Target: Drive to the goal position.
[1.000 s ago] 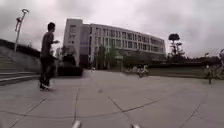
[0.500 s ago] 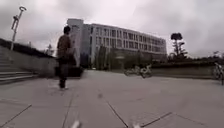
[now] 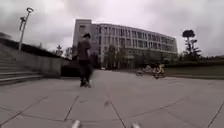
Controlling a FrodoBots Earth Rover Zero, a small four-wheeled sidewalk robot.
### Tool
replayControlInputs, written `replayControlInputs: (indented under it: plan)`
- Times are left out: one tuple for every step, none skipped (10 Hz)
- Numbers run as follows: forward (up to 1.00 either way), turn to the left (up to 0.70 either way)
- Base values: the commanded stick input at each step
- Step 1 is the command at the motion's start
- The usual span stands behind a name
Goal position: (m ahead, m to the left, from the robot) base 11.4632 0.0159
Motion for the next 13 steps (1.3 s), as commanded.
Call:
replayControlInputs:
  plan:
    - [1.00, 0.00]
    - [1.00, 0.00]
    - [1.00, 0.10]
    - [1.00, 0.27]
    - [1.00, 0.11]
    - [1.00, 0.00]
    - [1.00, 0.00]
    - [1.00, 0.00]
    - [1.00, 0.00]
    - [1.00, 0.00]
    - [1.00, 0.00]
    - [1.00, 0.00]
    - [1.00, 0.00]
